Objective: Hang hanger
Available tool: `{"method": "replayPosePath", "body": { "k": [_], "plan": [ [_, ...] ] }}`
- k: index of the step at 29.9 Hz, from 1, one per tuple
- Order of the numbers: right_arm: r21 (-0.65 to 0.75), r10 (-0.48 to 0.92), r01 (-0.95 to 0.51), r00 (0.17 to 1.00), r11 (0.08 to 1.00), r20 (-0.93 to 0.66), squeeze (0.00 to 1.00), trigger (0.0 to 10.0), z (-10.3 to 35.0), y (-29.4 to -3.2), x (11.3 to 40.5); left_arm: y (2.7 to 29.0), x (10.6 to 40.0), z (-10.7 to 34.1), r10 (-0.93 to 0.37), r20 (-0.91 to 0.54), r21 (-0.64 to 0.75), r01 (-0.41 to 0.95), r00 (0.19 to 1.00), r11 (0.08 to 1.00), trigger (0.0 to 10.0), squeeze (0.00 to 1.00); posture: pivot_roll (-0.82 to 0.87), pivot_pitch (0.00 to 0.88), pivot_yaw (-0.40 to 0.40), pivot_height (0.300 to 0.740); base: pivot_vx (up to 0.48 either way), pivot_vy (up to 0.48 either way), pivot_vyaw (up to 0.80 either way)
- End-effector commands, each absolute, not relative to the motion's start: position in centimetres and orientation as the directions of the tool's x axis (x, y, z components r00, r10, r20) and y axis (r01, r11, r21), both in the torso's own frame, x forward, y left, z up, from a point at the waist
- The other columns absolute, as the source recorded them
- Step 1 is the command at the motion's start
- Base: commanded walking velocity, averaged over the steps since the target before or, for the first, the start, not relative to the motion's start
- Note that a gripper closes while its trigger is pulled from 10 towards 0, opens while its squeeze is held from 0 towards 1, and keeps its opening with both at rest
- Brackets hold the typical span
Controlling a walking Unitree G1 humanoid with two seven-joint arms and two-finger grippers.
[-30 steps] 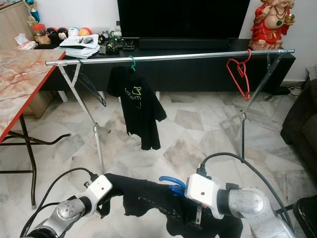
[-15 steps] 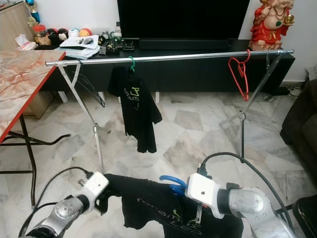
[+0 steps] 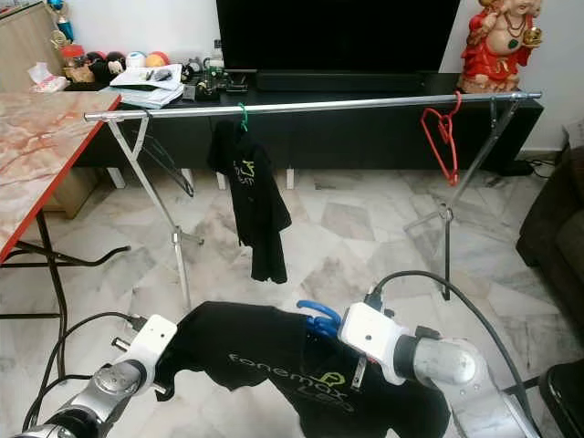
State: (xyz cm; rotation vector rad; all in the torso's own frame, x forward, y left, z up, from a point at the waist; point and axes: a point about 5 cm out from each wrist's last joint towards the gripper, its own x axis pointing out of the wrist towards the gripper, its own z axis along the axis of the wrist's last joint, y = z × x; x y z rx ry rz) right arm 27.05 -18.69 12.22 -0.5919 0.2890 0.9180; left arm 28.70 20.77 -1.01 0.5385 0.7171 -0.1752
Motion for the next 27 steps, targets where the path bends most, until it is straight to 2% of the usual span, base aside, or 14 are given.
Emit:
{"method": "replayPosePath", "body": {
  "k": [1,4,7,8,9,10,12,14,16,17,19,20,23,27],
  "plan": [
    [-0.434,0.566,-0.644,0.763,0.630,-0.312,0.00,10.0,15.8,-21.2,29.0,22.6,25.5,-3.4,0.066,-0.803,0.385,0.432,0.592,0.816,0.0,0.00,-0.11,0.075,0.012,0.740,0.000,0.000,0.00],
    [-0.377,0.584,-0.661,0.750,0.649,-0.310,0.00,10.0,16.0,-21.2,28.9,22.7,25.2,-3.6,0.091,-0.820,0.418,0.484,0.565,0.769,0.0,0.00,-0.11,0.076,0.013,0.740,0.000,0.000,0.00],
    [-0.363,0.612,-0.708,0.706,0.606,-0.355,0.00,10.0,15.7,-21.2,28.4,23.1,25.2,-3.6,0.122,-0.816,0.451,0.491,0.565,0.746,0.0,0.00,-0.11,0.075,0.013,0.740,0.000,0.000,0.00],
    [-0.393,0.631,-0.756,0.654,0.524,-0.416,0.00,10.0,15.3,-21.5,27.6,23.3,25.1,-3.6,0.138,-0.816,0.458,0.483,0.561,0.746,0.0,0.00,-0.11,0.075,0.011,0.740,0.000,0.000,0.00],
    [-0.422,0.594,-0.727,0.686,0.541,-0.419,0.00,10.0,15.3,-22.3,27.9,23.3,25.0,-3.6,0.126,-0.822,0.442,0.485,0.555,0.754,0.0,0.00,-0.11,0.076,0.011,0.740,0.000,0.000,0.00],
    [-0.437,0.530,-0.659,0.753,0.613,-0.392,0.00,10.0,15.5,-23.2,28.7,23.1,25.0,-3.7,0.097,-0.833,0.417,0.502,0.545,0.758,0.0,0.00,-0.11,0.077,0.011,0.740,0.000,0.000,0.00],
    [-0.441,0.504,-0.631,0.776,0.638,-0.380,0.00,10.0,15.6,-23.5,29.0,23.1,25.0,-3.7,0.086,-0.839,0.405,0.512,0.537,0.758,0.0,0.00,-0.11,0.078,0.011,0.740,0.000,0.000,0.00],
    [-0.433,0.450,-0.539,0.842,0.723,-0.297,0.00,10.0,16.6,-24.0,29.9,22.6,24.8,-3.9,0.036,-0.866,0.362,0.574,0.499,0.734,0.0,0.00,-0.11,0.078,0.011,0.740,0.000,0.000,0.00],
    [-0.320,0.382,-0.412,0.911,0.853,-0.156,0.00,10.0,17.9,-24.4,31.0,22.1,24.4,-4.2,-0.018,-0.899,0.306,0.655,0.438,0.691,0.0,0.00,-0.10,0.078,0.015,0.740,0.000,0.000,0.00],
    [-0.320,0.382,-0.412,0.911,0.853,-0.156,0.00,10.0,17.9,-24.4,31.0,22.1,24.4,-4.2,-0.018,-0.899,0.306,0.655,0.438,0.691,0.0,0.00,-0.10,0.078,0.015,0.740,0.000,0.000,0.00],
    [-0.153,0.281,-0.288,0.957,0.945,-0.069,0.00,10.0,18.5,-25.4,31.8,21.7,24.2,-4.3,-0.055,-0.919,0.254,0.691,0.391,0.676,0.0,0.00,-0.10,0.076,0.015,0.740,0.000,0.000,0.00],
    [-0.153,0.281,-0.288,0.957,0.945,-0.069,0.00,10.0,18.5,-25.4,31.8,21.7,24.2,-4.3,-0.055,-0.919,0.254,0.691,0.391,0.676,0.0,0.00,-0.10,0.076,0.015,0.740,0.000,0.000,0.00],
    [0.097,0.124,-0.126,0.992,0.987,0.033,0.00,10.0,19.3,-27.4,32.5,21.2,24.1,-4.3,-0.093,-0.930,0.212,0.728,0.355,0.652,0.0,0.00,-0.10,0.078,0.014,0.740,0.000,0.000,0.00],
    [0.263,0.021,-0.043,0.996,0.964,0.086,0.00,10.0,19.6,-28.5,32.7,20.8,24.4,-4.2,-0.116,-0.929,0.199,0.740,0.351,0.642,0.0,0.00,-0.10,0.079,0.014,0.740,0.000,0.000,0.00]
  ]
}}
